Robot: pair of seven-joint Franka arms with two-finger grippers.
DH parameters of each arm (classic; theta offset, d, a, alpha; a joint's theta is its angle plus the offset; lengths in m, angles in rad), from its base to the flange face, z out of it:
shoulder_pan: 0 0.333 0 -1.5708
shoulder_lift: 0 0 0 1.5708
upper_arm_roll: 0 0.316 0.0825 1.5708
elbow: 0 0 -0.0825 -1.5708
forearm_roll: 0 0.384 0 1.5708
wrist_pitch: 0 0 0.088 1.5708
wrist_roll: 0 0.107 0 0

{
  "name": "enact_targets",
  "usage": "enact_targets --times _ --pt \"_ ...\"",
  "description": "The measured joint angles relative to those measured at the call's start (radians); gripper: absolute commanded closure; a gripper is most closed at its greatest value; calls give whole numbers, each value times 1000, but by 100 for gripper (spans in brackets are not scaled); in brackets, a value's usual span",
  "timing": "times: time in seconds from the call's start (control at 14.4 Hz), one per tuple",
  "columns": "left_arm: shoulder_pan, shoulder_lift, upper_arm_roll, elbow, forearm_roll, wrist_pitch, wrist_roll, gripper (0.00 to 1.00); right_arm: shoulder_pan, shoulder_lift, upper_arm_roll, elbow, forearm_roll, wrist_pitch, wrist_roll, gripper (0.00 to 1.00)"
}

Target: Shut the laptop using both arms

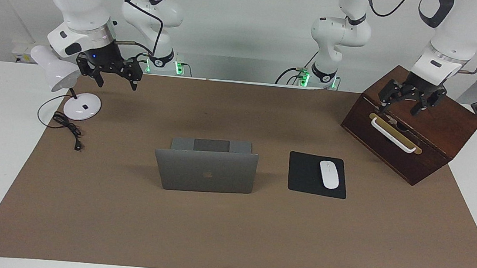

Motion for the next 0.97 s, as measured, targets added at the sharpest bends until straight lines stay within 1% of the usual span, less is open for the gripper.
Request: enact_targets --times 0.63,0.77,0.97 --pt "0 0 5 1 0 0 0 0 0 0 0 0 0 1 -2 0" --pt "0 -1 5 1 0 0 0 0 0 0 1 0 0 21 -35 0" --pt "0 -1 5 1 0 0 0 0 0 0 1 0 0 50 -139 0"
